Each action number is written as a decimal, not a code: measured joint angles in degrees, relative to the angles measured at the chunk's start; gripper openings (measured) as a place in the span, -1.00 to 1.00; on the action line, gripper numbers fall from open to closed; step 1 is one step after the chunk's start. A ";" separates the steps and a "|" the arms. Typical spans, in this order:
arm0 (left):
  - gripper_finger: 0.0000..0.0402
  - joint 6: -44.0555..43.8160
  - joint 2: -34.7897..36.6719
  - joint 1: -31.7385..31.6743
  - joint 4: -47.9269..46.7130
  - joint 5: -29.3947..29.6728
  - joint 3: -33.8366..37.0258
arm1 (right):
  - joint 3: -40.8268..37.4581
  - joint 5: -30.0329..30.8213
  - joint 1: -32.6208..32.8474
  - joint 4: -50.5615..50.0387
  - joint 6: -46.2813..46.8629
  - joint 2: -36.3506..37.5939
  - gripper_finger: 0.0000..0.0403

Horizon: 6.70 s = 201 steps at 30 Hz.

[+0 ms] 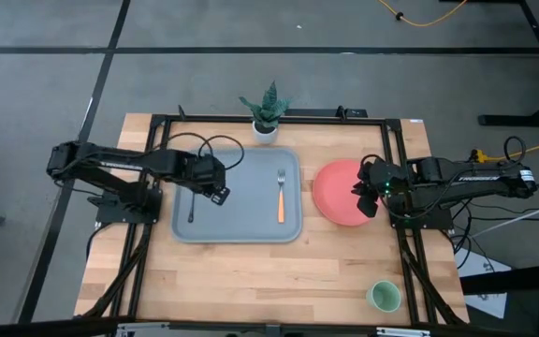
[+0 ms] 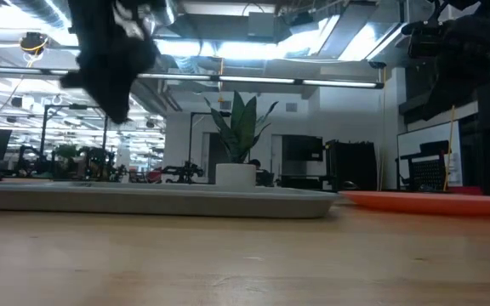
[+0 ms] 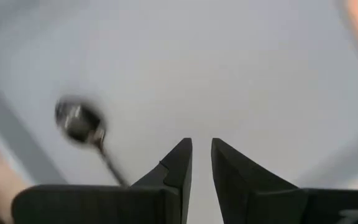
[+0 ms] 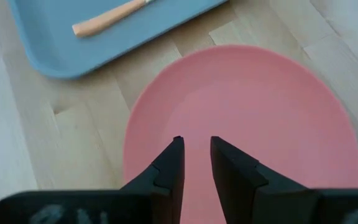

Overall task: Pick and place plate/cup/fork/spoon on tray
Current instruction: Put the pink plate on the blue table tray

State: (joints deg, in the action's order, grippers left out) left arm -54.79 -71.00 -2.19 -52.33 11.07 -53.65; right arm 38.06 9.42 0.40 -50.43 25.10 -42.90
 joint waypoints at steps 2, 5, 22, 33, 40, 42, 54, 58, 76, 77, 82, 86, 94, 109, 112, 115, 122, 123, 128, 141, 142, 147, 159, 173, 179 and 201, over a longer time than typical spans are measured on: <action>-0.73 4.80 1.19 1.63 -1.51 0.09 -2.09 | -0.02 0.01 0.01 0.90 0.71 -0.01 -0.59; -0.73 7.17 3.42 5.11 -4.99 2.58 -3.10 | -0.02 0.01 0.00 5.13 2.51 0.01 -0.59; -0.73 -16.11 13.76 35.46 -2.93 38.92 -2.40 | -0.02 -0.46 0.01 50.58 -28.51 -1.68 -0.59; -0.73 35.69 10.25 36.27 20.43 52.48 -2.40 | -0.02 -0.47 0.01 55.00 -24.50 -12.19 -0.59; -0.73 49.21 10.25 31.11 20.72 52.44 -2.40 | 0.30 -0.56 0.01 62.01 -17.13 -18.66 -0.59; -0.73 49.34 10.25 29.81 20.17 52.44 -2.40 | 1.46 -1.01 0.01 64.14 -17.97 -19.13 -0.59; -0.73 47.42 10.25 25.38 19.25 46.22 -0.61 | 5.34 -14.84 1.81 48.10 -24.66 -18.38 -0.59; -0.73 45.04 10.25 24.72 19.34 46.21 0.52 | 5.32 -1.15 1.72 35.87 -18.58 -18.20 -0.59; -0.73 43.08 10.25 23.78 19.34 46.45 1.31 | 4.64 -1.24 19.06 35.14 0.11 -26.19 -0.59; -0.73 43.06 10.25 23.78 19.38 46.44 1.31 | 4.81 -0.23 20.94 36.81 0.42 -26.95 -0.59; -0.73 42.98 10.25 23.79 19.36 46.14 1.31 | 6.19 8.80 27.33 37.63 4.94 -32.09 -0.59; -0.73 42.94 10.25 23.78 19.36 46.08 1.31 | 6.31 13.29 29.15 35.24 4.70 -36.48 -0.59; -0.73 42.87 10.25 23.78 19.38 46.02 1.30 | 6.34 17.40 29.18 21.62 11.44 -43.20 -0.59; -0.73 42.86 10.25 23.78 19.38 45.71 1.29 | 6.32 22.30 29.03 15.56 10.61 -47.04 -0.59; -0.73 42.87 10.25 23.78 19.38 45.65 1.29 | 6.28 23.33 29.03 14.88 10.63 -49.03 -0.59; -0.73 42.87 10.25 23.78 19.39 45.63 1.29 | 6.28 23.51 29.03 14.68 10.65 -50.89 -0.59; -0.73 42.89 10.25 23.78 19.40 44.90 1.29 | 6.28 23.80 29.03 14.45 12.24 -53.12 -0.59; -0.73 42.89 10.25 23.78 19.38 44.88 1.29 | 6.28 23.73 29.03 14.48 12.26 -53.15 -0.59; -0.73 42.89 10.25 23.78 19.40 44.88 1.29 | 6.28 25.21 29.03 14.37 12.23 -53.10 -0.59; -0.73 42.89 10.25 23.78 19.40 44.82 1.29 | 6.28 26.25 29.03 7.09 18.74 -53.10 -0.59; -0.73 42.89 10.25 23.78 19.40 44.81 1.29 | 6.28 25.62 29.03 6.75 19.63 -53.10 -0.59; -0.73 42.89 10.25 23.78 19.40 44.77 1.29 | 6.28 22.42 29.03 5.98 22.10 -53.17 -0.59; -0.73 42.86 10.25 23.78 19.40 44.75 1.29 | 6.33 22.14 29.03 4.02 29.39 -53.45 -0.84; -0.73 42.80 10.25 23.78 19.40 44.75 1.29 | 19.76 31.41 29.03 -14.17 32.99 -53.50 -0.98; -0.73 42.78 10.25 23.78 19.40 44.75 1.29 | 28.91 40.61 29.03 -17.24 24.45 -53.50 -0.98; -0.73 47.59 14.51 24.49 17.64 51.10 1.20 | 35.50 19.85 18.09 37.50 -46.58 -59.44 -0.98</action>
State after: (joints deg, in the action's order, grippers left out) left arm -7.20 -56.49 22.30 -34.68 62.17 -52.45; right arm 73.56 29.27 18.49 -12.93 -21.48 -102.34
